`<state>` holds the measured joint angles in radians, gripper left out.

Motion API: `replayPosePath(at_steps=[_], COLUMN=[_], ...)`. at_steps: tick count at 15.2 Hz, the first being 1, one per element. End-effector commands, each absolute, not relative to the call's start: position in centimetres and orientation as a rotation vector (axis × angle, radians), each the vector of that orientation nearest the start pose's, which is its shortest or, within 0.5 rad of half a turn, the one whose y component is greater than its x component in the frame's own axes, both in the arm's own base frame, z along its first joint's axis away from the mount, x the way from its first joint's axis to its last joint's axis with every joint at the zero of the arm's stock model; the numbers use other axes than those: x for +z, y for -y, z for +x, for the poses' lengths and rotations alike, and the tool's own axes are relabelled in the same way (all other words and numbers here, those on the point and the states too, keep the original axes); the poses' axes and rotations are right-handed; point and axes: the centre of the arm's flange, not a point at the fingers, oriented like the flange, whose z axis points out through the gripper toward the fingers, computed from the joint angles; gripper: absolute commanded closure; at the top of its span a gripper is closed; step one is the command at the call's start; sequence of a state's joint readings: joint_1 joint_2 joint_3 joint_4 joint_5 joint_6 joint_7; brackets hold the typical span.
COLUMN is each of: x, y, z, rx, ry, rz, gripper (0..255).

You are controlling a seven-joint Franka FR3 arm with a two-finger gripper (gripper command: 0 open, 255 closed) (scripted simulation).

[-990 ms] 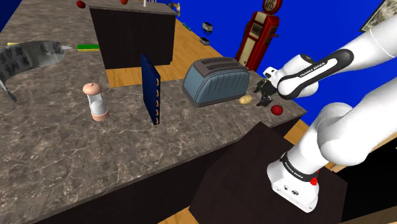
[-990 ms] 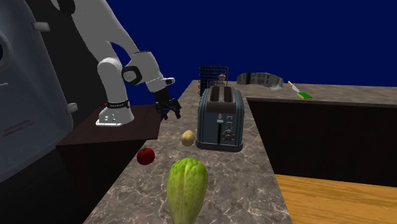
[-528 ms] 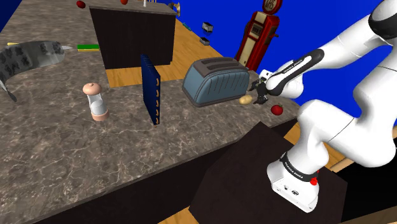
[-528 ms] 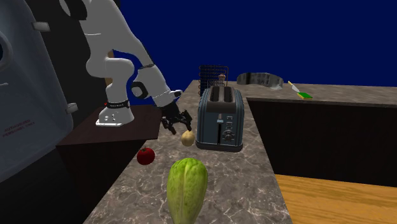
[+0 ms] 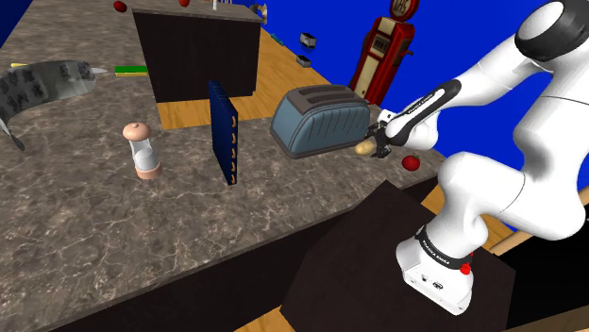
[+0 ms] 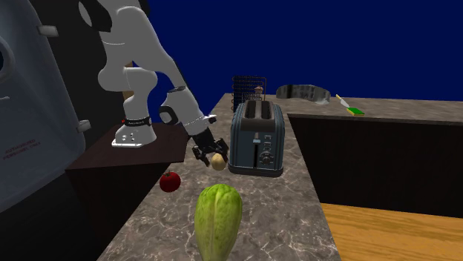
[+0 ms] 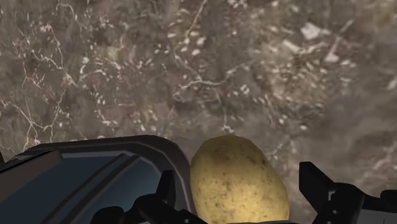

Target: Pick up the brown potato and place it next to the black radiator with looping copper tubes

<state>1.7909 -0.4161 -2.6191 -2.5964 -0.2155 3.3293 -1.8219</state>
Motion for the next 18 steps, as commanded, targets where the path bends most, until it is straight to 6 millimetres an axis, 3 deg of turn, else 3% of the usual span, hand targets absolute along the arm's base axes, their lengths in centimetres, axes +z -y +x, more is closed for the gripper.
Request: replayPosePath(at_steps=[1, 7, 8, 18], x=[17.04, 17.04, 17.04, 17.57], y=[31.31, 31.31, 31.31, 31.31], z=[34.05, 34.05, 34.05, 34.05], rx=[-0.491, -0.491, -0.491, -0.491], ry=[1.852, 1.852, 1.852, 1.852], rz=[-2.895, -2.895, -2.895, -2.895], gripper=[0, 0, 255, 255])
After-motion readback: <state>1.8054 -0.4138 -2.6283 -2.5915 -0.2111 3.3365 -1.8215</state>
